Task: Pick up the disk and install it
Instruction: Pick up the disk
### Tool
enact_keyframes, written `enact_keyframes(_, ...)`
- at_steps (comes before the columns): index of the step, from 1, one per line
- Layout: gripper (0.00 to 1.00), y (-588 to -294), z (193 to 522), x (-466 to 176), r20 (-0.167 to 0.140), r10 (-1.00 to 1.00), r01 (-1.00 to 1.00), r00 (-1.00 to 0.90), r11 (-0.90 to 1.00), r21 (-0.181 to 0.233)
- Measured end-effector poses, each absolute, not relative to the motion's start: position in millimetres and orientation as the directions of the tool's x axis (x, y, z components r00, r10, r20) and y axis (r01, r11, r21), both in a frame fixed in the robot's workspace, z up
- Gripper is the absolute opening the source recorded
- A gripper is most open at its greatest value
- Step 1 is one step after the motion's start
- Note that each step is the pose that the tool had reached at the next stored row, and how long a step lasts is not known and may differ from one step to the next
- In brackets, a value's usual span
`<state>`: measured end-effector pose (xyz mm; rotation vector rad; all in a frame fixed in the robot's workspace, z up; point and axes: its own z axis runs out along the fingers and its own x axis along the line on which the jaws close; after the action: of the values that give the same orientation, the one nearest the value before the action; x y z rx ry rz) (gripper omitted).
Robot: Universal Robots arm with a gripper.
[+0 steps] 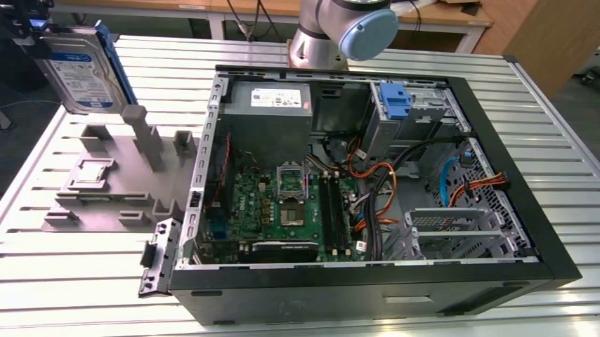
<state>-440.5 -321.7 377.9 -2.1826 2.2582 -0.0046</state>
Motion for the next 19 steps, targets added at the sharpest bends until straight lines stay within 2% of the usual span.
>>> enact_keyframes(19,0.37,-322,390,-441,0.001,-0.999,-0.999,-0.034,0.034,-0.003)
